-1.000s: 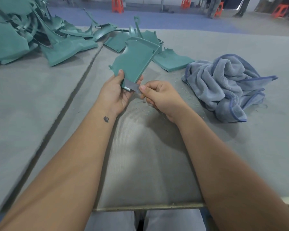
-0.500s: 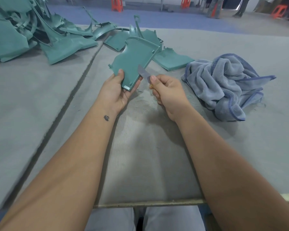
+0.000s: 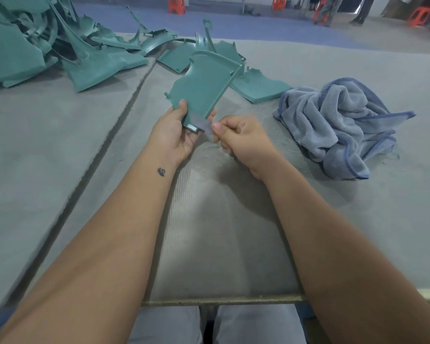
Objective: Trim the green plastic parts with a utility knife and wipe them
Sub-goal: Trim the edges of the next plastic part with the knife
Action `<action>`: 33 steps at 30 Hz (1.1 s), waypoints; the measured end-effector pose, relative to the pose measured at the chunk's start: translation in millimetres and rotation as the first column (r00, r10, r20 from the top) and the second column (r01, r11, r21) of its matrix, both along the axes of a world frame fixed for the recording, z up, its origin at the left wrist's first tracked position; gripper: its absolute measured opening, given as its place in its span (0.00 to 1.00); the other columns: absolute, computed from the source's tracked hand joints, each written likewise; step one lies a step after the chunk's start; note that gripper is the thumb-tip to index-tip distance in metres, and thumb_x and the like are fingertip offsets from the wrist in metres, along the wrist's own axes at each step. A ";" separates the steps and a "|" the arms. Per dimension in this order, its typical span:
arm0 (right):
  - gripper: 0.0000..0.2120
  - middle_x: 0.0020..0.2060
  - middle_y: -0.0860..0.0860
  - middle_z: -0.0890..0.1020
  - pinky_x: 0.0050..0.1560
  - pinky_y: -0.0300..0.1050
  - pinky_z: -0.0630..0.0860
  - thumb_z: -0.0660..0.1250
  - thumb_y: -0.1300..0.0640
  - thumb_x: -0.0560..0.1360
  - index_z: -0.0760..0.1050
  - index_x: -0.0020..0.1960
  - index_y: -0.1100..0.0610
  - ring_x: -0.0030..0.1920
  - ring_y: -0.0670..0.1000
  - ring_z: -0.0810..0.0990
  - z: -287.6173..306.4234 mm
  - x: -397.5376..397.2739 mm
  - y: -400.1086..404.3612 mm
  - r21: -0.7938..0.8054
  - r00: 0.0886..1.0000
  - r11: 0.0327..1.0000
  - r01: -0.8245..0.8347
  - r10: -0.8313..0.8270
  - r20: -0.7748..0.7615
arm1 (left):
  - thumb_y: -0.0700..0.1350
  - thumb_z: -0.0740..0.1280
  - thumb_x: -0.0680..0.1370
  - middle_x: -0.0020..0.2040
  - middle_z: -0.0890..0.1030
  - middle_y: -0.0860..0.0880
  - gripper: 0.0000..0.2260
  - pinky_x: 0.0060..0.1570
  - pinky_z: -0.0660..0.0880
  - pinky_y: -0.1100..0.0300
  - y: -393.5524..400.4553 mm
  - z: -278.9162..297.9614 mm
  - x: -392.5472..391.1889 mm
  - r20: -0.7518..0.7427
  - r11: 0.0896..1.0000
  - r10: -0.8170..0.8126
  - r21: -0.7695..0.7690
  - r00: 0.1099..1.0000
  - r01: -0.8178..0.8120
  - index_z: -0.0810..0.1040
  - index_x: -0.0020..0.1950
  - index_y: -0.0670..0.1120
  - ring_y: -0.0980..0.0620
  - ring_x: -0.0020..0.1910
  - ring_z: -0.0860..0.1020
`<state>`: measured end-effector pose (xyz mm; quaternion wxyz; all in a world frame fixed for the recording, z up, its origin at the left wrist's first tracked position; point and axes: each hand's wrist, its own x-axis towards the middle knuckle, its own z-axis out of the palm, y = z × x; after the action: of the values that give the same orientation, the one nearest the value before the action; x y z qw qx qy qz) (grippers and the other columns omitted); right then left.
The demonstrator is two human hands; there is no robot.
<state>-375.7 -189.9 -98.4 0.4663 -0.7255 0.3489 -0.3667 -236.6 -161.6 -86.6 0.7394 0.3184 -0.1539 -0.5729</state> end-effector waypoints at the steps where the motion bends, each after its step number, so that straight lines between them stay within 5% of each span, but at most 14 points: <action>1: 0.16 0.21 0.47 0.68 0.26 0.35 0.62 0.63 0.57 0.80 0.74 0.34 0.54 0.23 0.44 0.64 0.2 -0.5 -1.4 0.032 0.999 0.999 0.016 -0.018 0.037 | 0.43 0.55 0.84 0.37 0.84 0.41 0.10 0.32 0.81 0.57 0.0 0.1 -0.5 0.012 1.000 0.004 0.007 1.000 -0.004 0.73 0.54 0.39 0.45 0.35 0.84; 15: 0.15 0.23 0.48 0.66 0.22 0.38 0.53 0.62 0.54 0.81 0.72 0.36 0.56 0.22 0.45 0.57 2.9 -8.9 -13.4 0.319 0.901 0.946 0.057 -0.187 0.392 | 0.44 0.56 0.84 0.39 0.85 0.43 0.08 0.29 0.79 0.61 1.7 -0.7 0.4 0.143 0.998 -0.020 0.064 0.990 0.011 0.74 0.56 0.43 0.46 0.36 0.85; 21: 0.14 0.20 0.47 0.71 0.22 0.30 0.61 0.62 0.58 0.80 0.75 0.36 0.57 0.20 0.41 0.65 0.7 -3.2 0.4 0.080 0.979 0.984 -0.157 0.144 0.141 | 0.44 0.56 0.84 0.40 0.85 0.43 0.11 0.30 0.80 0.57 -0.5 -0.4 -3.3 0.164 0.995 -0.018 0.099 0.986 0.001 0.74 0.59 0.41 0.48 0.34 0.84; 24: 0.15 0.19 0.45 0.69 0.22 0.29 0.61 0.62 0.59 0.81 0.75 0.36 0.56 0.21 0.41 0.65 0.7 -0.8 0.9 0.068 0.985 0.987 -0.145 0.137 0.106 | 0.45 0.55 0.84 0.49 0.82 0.42 0.14 0.34 0.81 0.55 -2.0 -0.5 -4.0 0.153 0.992 -0.028 0.126 0.988 0.009 0.73 0.65 0.41 0.47 0.40 0.83; 30: 0.15 0.19 0.45 0.67 0.21 0.30 0.60 0.62 0.58 0.81 0.73 0.36 0.58 0.21 0.41 0.63 -2.3 0.2 -0.6 0.088 0.979 0.990 -0.112 0.095 0.178 | 0.40 0.56 0.84 0.33 0.83 0.45 0.07 0.25 0.76 0.64 -0.3 3.7 -7.8 0.018 0.995 0.008 0.096 1.000 -0.010 0.74 0.52 0.43 0.52 0.28 0.82; 33: 0.14 0.20 0.46 0.66 0.21 0.31 0.58 0.62 0.58 0.81 0.73 0.38 0.61 0.21 0.42 0.62 -2.2 -0.6 -0.7 0.086 0.979 0.992 -0.095 0.077 0.190 | 0.40 0.56 0.84 0.38 0.82 0.45 0.06 0.26 0.76 0.64 -0.3 3.9 -8.5 0.012 0.997 -0.008 0.075 1.000 0.007 0.73 0.53 0.42 0.53 0.28 0.82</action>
<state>-376.3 -190.6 -100.5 0.5463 -0.6794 0.2890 -0.3955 -245.1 -161.9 -82.8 0.7238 0.3488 -0.1380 -0.5792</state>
